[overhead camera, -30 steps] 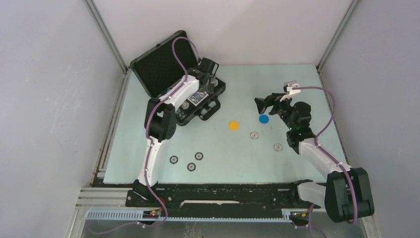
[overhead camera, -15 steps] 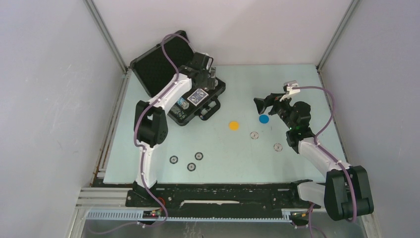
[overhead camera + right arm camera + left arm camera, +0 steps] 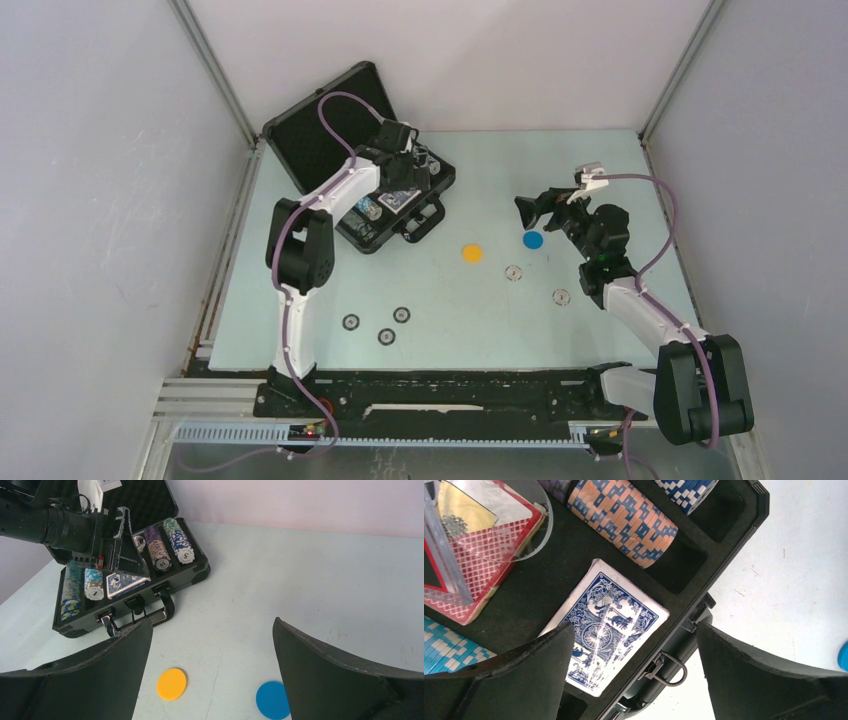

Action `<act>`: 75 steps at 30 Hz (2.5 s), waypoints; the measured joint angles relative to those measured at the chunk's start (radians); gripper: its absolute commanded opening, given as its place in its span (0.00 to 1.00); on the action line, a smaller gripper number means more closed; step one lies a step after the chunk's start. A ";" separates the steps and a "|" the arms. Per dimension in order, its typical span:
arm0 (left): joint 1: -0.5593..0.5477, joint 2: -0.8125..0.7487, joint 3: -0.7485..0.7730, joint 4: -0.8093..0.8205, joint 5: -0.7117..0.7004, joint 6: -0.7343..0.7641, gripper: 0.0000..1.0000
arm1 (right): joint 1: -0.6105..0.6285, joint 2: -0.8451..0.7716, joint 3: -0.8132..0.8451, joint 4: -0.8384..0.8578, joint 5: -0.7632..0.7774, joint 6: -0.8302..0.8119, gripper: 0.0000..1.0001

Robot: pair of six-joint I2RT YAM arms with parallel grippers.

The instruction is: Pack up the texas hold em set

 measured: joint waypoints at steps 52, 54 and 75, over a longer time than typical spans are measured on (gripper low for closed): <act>0.049 -0.067 -0.167 0.222 0.167 -0.077 1.00 | -0.019 0.000 0.000 0.000 -0.003 0.012 1.00; 0.052 -0.069 -0.166 0.233 0.169 -0.082 1.00 | -0.022 0.000 0.000 0.000 -0.003 0.012 1.00; -0.333 -0.240 -0.237 0.027 -0.042 0.026 0.96 | -0.088 0.023 0.035 -0.059 0.021 0.092 1.00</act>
